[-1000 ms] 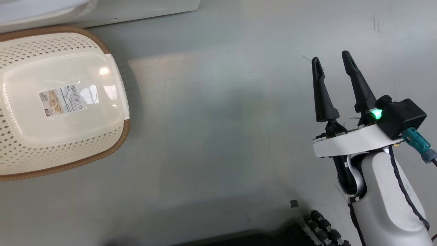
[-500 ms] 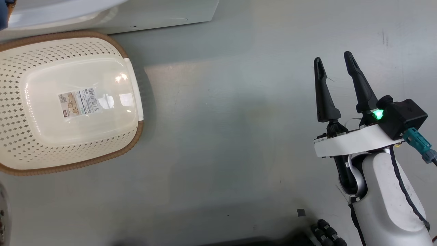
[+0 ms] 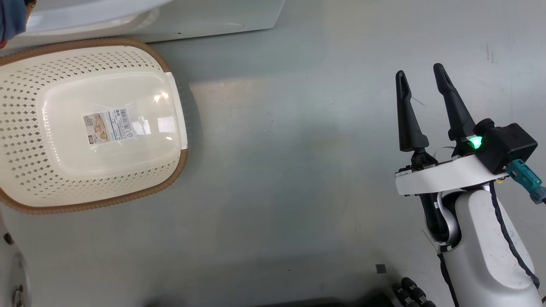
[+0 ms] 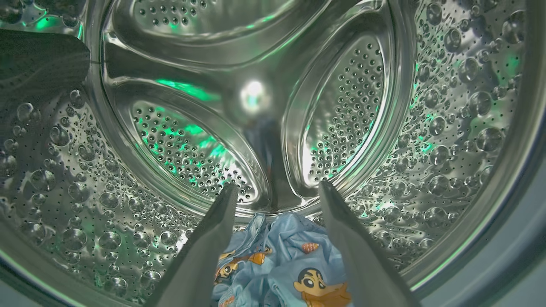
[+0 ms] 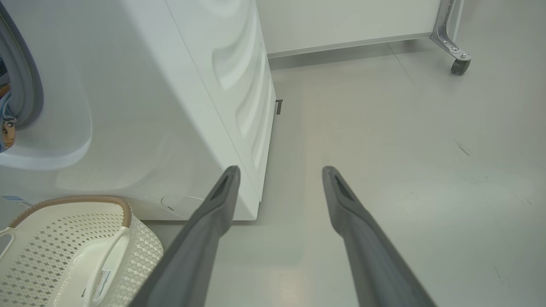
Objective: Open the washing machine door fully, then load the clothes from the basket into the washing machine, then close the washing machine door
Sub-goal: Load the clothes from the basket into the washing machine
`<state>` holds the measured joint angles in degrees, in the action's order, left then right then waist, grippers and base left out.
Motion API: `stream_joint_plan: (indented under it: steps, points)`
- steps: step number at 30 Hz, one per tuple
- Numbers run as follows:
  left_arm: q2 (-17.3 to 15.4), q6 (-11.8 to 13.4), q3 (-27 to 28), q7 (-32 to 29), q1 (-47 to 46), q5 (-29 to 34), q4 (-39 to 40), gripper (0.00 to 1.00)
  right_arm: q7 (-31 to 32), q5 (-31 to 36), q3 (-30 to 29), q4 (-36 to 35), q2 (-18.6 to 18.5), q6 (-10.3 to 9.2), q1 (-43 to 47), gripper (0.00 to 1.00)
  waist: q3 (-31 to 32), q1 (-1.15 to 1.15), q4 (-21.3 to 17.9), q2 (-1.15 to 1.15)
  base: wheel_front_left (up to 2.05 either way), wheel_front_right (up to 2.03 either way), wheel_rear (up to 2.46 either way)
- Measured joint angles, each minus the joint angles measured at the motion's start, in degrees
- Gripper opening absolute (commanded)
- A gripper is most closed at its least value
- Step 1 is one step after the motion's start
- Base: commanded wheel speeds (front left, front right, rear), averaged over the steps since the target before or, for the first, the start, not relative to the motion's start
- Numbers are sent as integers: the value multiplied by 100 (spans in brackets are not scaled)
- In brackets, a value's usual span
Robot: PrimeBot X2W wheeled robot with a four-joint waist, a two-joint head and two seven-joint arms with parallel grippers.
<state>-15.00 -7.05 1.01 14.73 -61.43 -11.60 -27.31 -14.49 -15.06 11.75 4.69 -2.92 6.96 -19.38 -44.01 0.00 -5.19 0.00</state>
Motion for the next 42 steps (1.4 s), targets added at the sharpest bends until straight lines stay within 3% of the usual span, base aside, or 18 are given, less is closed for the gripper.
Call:
stream_joint_plan:
  steps: [13,25,42]
  points:
    - [140,59,387,4,1021,-64,915,100,0,24,-23,-5,-8,1,19,100,35,0,68,0,0,0,0]
    - [572,258,784,4,2247,-136,1796,100,0,66,33,-8,-14,1,21,100,71,0,62,0,0,0,0]
    - [1025,254,826,4,3718,-53,2523,100,0,65,71,-13,-22,2,21,100,81,0,46,0,0,0,0]
